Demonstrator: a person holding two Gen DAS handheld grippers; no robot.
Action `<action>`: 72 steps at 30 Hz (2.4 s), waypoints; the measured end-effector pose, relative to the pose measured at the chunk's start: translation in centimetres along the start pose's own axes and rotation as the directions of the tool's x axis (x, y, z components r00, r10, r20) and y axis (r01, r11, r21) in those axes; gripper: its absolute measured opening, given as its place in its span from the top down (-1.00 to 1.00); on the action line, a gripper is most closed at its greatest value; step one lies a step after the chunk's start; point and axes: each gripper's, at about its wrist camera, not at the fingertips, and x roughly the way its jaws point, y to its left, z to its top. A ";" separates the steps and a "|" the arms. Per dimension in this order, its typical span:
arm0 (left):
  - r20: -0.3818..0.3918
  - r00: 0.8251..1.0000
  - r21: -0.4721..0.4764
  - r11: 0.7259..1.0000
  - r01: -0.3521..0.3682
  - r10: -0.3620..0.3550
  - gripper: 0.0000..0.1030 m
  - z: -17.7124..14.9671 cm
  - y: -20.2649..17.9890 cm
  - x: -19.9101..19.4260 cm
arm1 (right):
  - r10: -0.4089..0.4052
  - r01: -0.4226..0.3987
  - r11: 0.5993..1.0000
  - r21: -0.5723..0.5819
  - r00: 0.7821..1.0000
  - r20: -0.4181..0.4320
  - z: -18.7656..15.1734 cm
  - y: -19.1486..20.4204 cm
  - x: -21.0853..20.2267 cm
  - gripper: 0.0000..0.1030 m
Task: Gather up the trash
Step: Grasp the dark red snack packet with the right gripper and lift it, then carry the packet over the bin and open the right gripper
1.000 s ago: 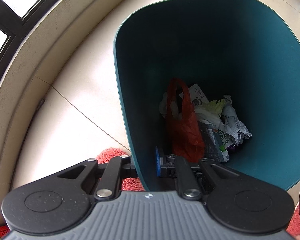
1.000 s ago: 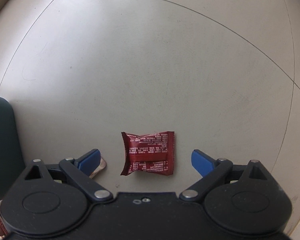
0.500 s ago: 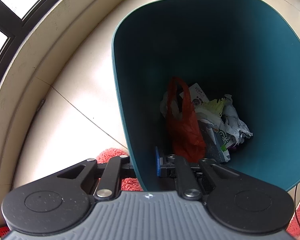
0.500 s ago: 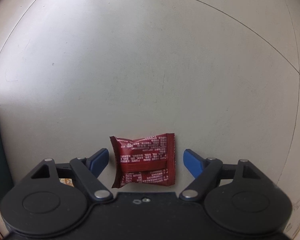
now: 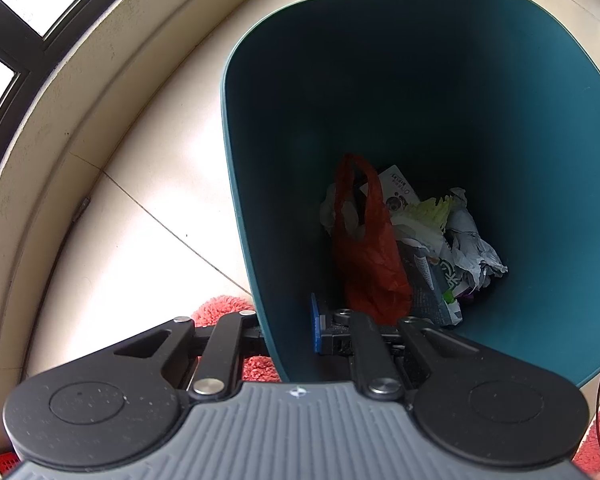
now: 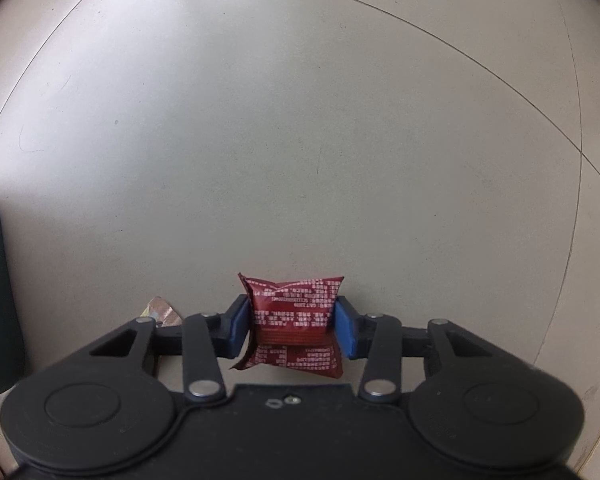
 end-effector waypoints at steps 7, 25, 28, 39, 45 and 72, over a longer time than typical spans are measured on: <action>-0.004 1.000 -0.008 1.000 -0.001 0.001 0.75 0.1 0.0 0.1 | 0.009 -0.005 0.994 -0.112 0.999 0.035 -0.5 1.2 -6.3 0.20; -0.004 1.000 -0.025 1.000 -0.001 0.001 0.75 0.3 0.4 0.0 | 0.321 -0.132 0.831 -0.541 0.907 0.272 -2.1 12.9 -36.4 0.20; 0.004 1.000 -0.025 1.000 -0.003 0.004 0.75 0.3 0.4 -0.3 | 0.354 -0.124 0.783 -0.610 0.894 0.273 -2.4 16.0 -38.8 0.19; 0.016 1.000 -0.026 1.000 0.010 -0.010 0.75 0.0 0.6 -0.7 | 0.338 -0.127 0.722 -0.681 0.922 0.187 -4.4 26.0 -30.8 0.19; 0.023 1.000 -0.018 1.000 0.006 -0.005 0.75 -0.2 0.5 -0.7 | 0.274 -0.120 0.724 -0.680 0.954 0.124 -3.5 28.9 -25.8 0.19; 0.021 1.000 -0.024 1.000 0.012 -0.011 0.75 -0.2 0.5 -0.6 | 0.292 -0.155 0.731 -0.665 0.951 0.100 -3.5 28.7 -25.4 -0.20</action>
